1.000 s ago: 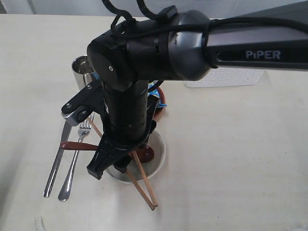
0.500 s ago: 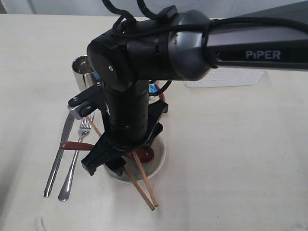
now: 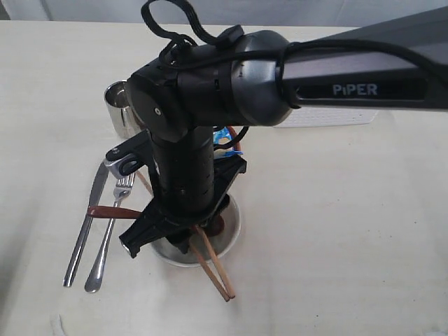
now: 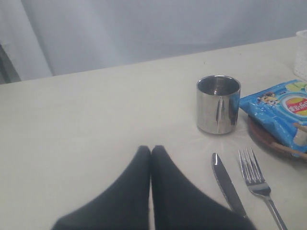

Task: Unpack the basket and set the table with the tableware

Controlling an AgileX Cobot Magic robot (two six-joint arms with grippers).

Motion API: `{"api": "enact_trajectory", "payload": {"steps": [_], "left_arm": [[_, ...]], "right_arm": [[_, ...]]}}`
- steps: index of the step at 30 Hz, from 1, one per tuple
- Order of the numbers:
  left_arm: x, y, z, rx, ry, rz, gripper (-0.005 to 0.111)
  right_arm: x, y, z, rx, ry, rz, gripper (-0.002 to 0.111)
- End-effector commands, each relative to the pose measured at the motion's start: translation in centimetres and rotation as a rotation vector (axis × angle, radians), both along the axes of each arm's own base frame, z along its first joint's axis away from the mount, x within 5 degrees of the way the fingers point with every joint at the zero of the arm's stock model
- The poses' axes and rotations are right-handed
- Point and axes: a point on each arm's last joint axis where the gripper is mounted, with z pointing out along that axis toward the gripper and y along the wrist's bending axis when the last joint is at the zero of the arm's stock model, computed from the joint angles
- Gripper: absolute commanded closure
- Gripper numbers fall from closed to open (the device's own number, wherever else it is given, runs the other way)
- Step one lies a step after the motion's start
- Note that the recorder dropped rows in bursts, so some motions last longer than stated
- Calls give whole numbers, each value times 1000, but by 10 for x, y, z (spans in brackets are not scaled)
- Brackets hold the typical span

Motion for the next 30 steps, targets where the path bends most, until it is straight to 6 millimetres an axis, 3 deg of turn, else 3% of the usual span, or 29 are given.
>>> {"api": "enact_trajectory", "payload": {"steps": [1, 5, 18, 19, 23, 30], "left_arm": [[0, 0, 0, -3, -7, 2, 107], [0, 0, 0, -3, -7, 2, 107], [0, 0, 0, -3, -7, 2, 107], [0, 0, 0, -3, -7, 2, 107], [0, 0, 0, -3, -7, 2, 107], [0, 0, 0, -3, -7, 2, 107]], "right_arm": [[1, 0, 1, 2, -7, 7, 79], [1, 0, 1, 2, -7, 7, 90], [-2, -2, 1, -17, 32, -13, 90], [-2, -2, 2, -16, 32, -13, 87], [-2, -2, 2, -16, 27, -13, 39], [1, -5, 12, -12, -21, 4, 35]]}}
